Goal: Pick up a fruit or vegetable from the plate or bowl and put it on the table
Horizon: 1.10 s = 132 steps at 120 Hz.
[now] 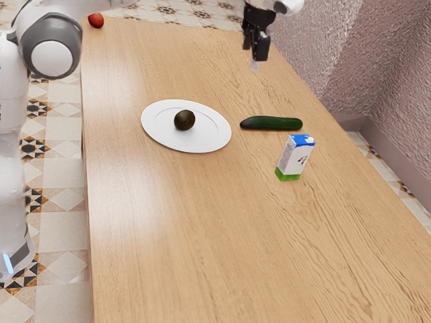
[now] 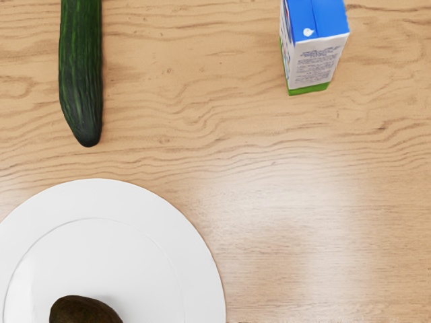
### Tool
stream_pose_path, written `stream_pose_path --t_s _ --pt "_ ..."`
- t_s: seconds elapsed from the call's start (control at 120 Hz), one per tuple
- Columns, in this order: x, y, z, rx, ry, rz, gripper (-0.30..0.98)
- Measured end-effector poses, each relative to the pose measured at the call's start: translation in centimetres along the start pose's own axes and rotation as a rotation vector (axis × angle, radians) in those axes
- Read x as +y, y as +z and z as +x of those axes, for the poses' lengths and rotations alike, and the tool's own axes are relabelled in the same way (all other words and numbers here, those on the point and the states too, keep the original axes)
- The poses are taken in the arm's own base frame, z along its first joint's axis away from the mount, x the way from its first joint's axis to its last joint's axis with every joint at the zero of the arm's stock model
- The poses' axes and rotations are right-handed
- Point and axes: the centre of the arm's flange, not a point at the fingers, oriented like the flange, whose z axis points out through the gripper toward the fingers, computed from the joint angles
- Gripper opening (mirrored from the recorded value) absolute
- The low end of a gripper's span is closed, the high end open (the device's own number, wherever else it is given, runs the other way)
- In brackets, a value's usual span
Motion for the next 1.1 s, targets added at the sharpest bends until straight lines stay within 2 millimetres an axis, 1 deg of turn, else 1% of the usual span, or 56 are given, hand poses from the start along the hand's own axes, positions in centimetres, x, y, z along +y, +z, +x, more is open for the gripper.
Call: stream_pose_path --t_s 0.05,0.125,0.175,0.233,0.35,0.408,0.467,0.508,0.567,0.6,0.708,0.775,0.85,0.908,0.95,1.0,1.067,1.1 --pt "-0.2 1.1 0.4 -0.02 0.002 -0.002 0.68" --pt "-0.2 2.2 0.8 -0.038 0.008 -0.005 0.69" --pt "0.5 3.1 1.4 -0.051 0.023 -0.013 0.69" --pt "1.4 3.3 1.7 -0.056 0.033 -0.02 0.69" --pt "1.4 5.0 1.8 -0.09 0.014 -0.043 0.69" --pt "2.0 6.1 1.6 -0.118 -0.019 -0.059 0.69" --pt "2.3 8.6 0.6 -0.185 -0.084 -0.088 0.69" --pt "1.6 10.3 -0.2 -0.226 -0.152 -0.106 0.69" --pt "0.8 12.1 -2.5 -0.259 -0.246 -0.114 0.69" --pt "0.2 12.7 -3.3 -0.264 -0.296 -0.113 0.69" --pt "-1.6 13.9 -6.5 -0.257 -0.443 -0.08 0.69" --pt "-2.3 13.7 -7.6 -0.241 -0.51 -0.058 0.69" --pt "-2.1 12.4 -8.3 -0.218 -0.556 -0.037 0.69" --pt "-2.2 12.2 -8.8 -0.215 -0.596 -0.027 0.69" --pt "-2.9 12.5 -9.4 -0.224 -0.635 -0.022 0.69" --pt "-4.3 13.2 -9.8 -0.235 -0.686 -0.016 0.69" --pt "-6.2 14.5 -10.1 -0.249 -0.749 -0.015 0.69" --pt "-7.0 15.4 -10.0 -0.261 -0.776 -0.018 0.69"
